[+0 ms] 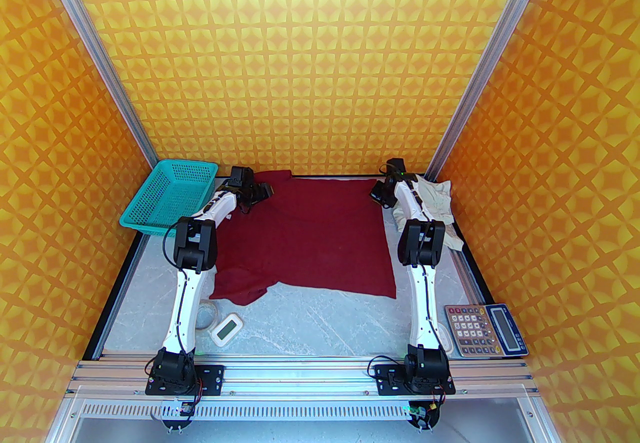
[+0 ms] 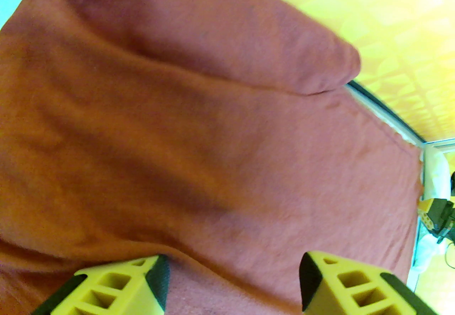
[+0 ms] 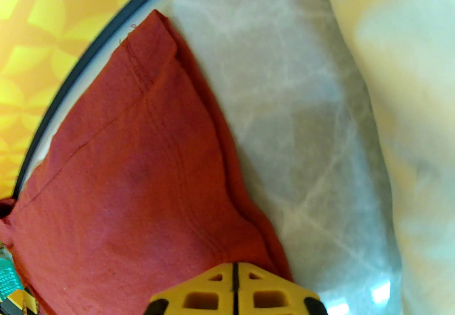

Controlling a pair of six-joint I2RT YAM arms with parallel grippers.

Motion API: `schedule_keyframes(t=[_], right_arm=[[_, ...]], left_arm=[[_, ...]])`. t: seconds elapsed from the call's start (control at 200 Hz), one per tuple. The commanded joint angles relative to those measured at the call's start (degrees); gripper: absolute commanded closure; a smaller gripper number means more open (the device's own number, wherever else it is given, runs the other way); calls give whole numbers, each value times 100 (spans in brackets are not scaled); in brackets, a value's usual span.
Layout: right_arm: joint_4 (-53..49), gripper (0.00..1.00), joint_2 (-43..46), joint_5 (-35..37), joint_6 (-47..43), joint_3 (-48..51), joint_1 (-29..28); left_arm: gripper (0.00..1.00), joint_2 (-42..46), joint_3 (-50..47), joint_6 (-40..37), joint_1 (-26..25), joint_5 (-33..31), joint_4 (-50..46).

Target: Fold and stack the mixed laundry pile

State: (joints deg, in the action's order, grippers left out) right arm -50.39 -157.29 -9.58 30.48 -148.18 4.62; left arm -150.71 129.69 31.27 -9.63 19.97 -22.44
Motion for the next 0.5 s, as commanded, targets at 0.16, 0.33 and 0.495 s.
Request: schedule_keyframes(t=[0.16,0.33,0.495], right_arm=[[1440,88,1401,-435,178,1646,-25],[2188,84,2865,-634,201,3677,-40],[2903,81,4547,-701,420,6214,-49]], left_arm=[[28,991,-628,-613,40,113,-424],[23,2942,-2691,-929,37,-367,-297],[22,4670,-4970,-832,57,-999,-715]])
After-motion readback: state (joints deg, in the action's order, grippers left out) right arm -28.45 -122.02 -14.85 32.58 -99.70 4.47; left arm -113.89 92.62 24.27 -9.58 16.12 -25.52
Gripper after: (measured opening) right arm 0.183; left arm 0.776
